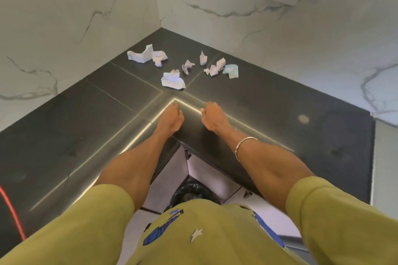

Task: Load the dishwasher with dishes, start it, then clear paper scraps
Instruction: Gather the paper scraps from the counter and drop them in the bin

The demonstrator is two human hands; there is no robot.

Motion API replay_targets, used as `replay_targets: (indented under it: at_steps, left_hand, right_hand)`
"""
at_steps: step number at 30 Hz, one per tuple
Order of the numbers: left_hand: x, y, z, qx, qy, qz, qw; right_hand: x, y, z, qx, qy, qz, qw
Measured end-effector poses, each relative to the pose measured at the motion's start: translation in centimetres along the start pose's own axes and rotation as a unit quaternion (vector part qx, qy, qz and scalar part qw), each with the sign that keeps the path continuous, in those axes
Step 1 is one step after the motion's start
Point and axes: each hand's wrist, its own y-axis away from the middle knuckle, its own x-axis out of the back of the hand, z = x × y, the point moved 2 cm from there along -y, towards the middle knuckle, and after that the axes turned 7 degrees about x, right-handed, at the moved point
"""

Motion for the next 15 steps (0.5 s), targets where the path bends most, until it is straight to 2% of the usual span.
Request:
replay_targets:
  at_steps: [8,15]
  left_hand:
    - [0.7,-5.8,1.4,0.021,-0.008,0.031,0.999]
    - [1.6,-10.9,1.2,0.002,-0.052,0.012,0.999]
  right_hand:
    - [0.3,-5.4,0.6,0.02,-0.008,-0.016,1.0]
    - [-0.2,-9.7,0.1,-0.022,-0.037,-0.035,0.998]
